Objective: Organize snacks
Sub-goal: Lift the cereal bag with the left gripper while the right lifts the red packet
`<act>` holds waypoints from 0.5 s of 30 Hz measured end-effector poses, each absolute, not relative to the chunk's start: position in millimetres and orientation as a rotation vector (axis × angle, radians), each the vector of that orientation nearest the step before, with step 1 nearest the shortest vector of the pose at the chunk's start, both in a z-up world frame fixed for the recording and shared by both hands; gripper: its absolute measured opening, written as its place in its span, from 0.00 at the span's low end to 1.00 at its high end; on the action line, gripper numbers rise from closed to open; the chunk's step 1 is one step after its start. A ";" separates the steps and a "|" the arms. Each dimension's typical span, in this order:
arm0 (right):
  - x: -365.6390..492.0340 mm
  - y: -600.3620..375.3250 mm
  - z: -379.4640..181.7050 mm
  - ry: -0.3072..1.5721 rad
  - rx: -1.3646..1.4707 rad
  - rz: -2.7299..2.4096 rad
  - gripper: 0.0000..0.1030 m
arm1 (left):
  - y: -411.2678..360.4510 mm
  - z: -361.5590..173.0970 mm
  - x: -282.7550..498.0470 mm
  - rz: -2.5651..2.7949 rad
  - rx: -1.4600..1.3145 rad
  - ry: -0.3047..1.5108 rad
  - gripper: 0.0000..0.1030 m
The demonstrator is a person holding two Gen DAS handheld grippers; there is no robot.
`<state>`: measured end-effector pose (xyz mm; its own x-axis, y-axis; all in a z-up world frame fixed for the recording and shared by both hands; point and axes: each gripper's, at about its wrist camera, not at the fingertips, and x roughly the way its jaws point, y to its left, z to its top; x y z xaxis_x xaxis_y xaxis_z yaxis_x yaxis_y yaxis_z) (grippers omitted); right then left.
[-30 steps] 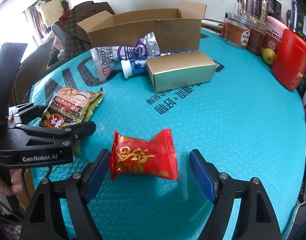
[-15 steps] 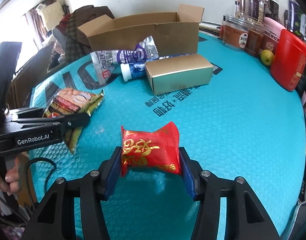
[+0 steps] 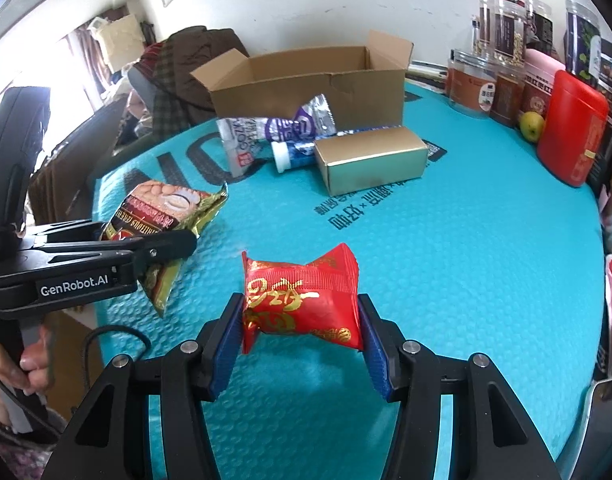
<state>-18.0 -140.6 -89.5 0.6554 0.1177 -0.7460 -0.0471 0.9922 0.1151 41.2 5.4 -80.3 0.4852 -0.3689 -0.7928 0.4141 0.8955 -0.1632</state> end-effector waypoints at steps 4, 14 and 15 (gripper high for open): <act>-18.8 -139.5 -80.1 0.828 0.099 0.121 0.52 | 5.8 -65.2 38.6 -0.497 0.043 0.924 0.50; 1.2 -134.2 -33.4 0.732 0.054 0.172 0.52 | 10.3 -16.0 48.0 -0.504 0.020 0.792 0.50; 4.2 -133.5 -28.0 0.722 0.048 0.175 0.52 | 10.8 -11.9 50.4 -0.506 0.017 0.782 0.50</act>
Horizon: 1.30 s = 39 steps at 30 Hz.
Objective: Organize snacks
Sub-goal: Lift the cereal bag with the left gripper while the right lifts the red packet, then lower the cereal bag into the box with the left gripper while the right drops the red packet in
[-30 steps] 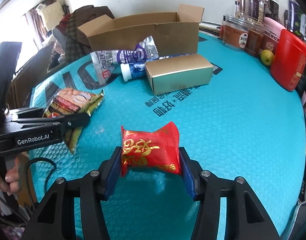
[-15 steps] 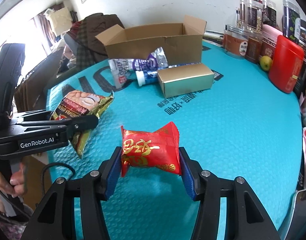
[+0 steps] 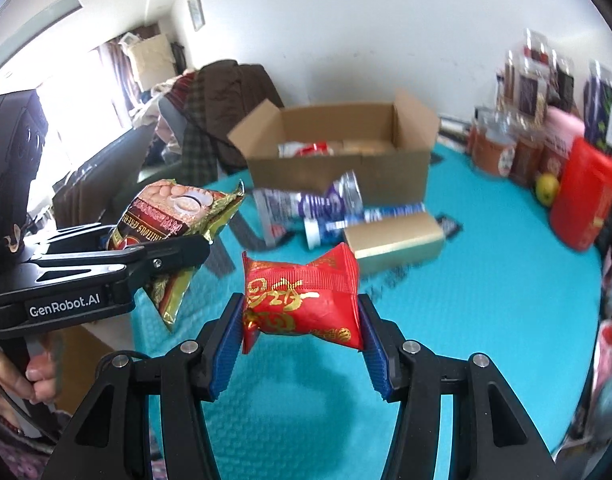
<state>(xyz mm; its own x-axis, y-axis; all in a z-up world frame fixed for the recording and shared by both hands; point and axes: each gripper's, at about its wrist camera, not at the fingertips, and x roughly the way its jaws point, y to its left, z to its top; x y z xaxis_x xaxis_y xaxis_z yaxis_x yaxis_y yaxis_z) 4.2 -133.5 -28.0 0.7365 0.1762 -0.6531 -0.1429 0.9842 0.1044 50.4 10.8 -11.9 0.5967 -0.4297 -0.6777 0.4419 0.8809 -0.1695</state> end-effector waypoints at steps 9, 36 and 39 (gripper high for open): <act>36.6 -133.8 9.2 0.652 0.026 0.226 0.52 | 10.3 20.8 80.0 -0.521 0.014 0.708 0.50; 174.8 -167.6 60.1 0.536 -0.008 0.202 0.52 | -31.0 61.6 219.8 -0.573 0.026 0.592 0.50; 191.2 -170.0 57.4 0.541 -0.005 0.203 0.52 | -33.2 58.9 234.8 -0.555 0.026 0.593 0.50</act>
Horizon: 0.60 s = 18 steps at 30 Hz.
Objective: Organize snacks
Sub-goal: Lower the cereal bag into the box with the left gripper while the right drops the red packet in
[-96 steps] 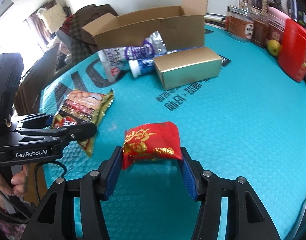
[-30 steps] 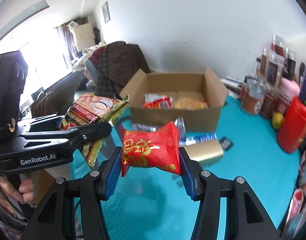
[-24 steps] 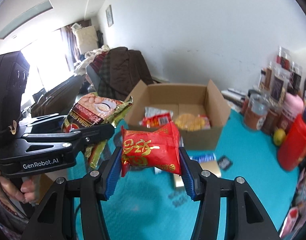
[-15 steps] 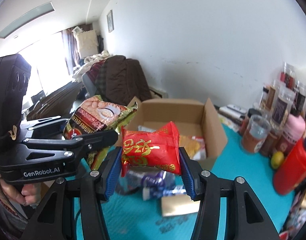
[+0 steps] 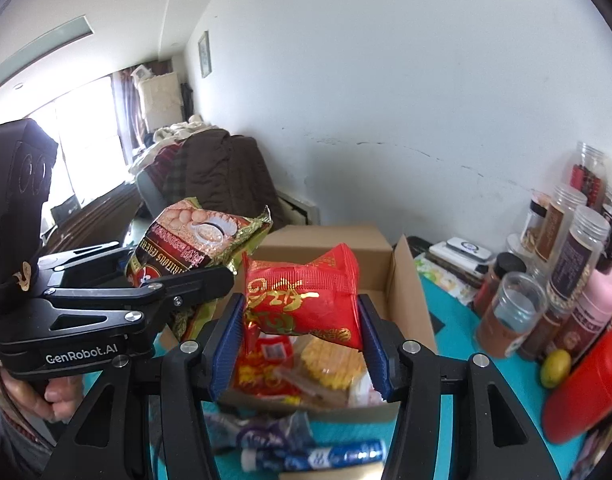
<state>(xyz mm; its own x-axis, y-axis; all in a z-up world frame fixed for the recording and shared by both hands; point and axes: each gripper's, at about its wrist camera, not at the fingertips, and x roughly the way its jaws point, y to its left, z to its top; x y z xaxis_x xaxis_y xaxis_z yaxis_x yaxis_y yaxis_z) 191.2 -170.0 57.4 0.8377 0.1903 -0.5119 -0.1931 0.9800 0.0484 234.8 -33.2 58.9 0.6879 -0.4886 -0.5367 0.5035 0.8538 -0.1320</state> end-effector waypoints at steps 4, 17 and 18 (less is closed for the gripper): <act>205.8 -171.3 49.4 0.557 -0.007 0.203 0.52 | -36.1 50.6 252.7 -0.524 0.037 0.605 0.50; 251.2 -178.0 5.3 0.702 -0.003 0.196 0.52 | -49.9 0.2 290.7 -0.478 0.086 0.746 0.50; 252.8 -179.7 2.9 0.713 0.009 0.203 0.53 | -50.8 -3.6 292.5 -0.479 0.089 0.759 0.50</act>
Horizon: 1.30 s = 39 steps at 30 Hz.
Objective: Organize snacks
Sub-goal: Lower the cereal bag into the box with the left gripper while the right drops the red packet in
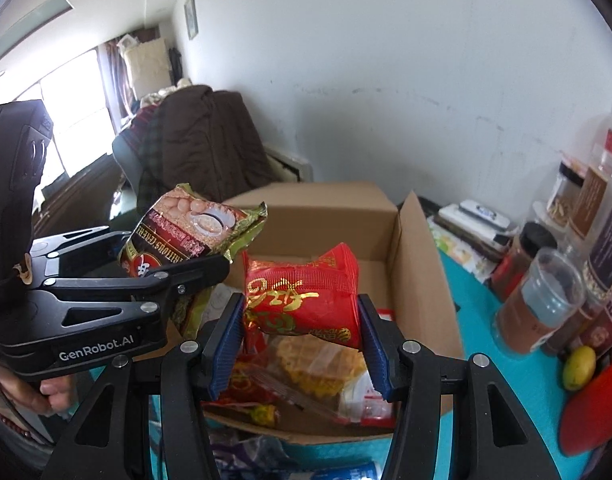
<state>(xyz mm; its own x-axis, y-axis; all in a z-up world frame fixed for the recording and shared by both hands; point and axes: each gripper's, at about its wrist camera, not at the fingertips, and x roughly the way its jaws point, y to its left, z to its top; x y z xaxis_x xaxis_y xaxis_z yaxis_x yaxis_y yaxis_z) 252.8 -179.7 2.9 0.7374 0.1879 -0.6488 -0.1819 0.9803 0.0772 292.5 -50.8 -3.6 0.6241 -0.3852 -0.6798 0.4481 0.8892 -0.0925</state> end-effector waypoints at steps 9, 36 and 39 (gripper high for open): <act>261.4 -182.8 -13.0 0.791 0.001 0.197 0.53 | -54.3 -24.5 300.7 -0.447 0.119 0.819 0.50; 268.8 -184.8 -41.7 0.938 -0.054 0.115 0.63 | -60.3 -37.5 300.8 -0.309 0.217 0.886 0.52; 264.2 -183.1 -32.6 0.920 -0.061 0.107 0.63 | -57.5 -26.4 294.9 -0.310 0.216 0.864 0.52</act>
<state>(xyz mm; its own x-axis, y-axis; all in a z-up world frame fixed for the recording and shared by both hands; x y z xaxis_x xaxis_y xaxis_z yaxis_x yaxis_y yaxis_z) 264.2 -183.1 -32.6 0.6012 0.0664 -0.7964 -0.1185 0.9929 -0.0066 294.9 -57.5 -26.4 0.6091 -0.1793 -0.7725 0.3526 0.9338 0.0613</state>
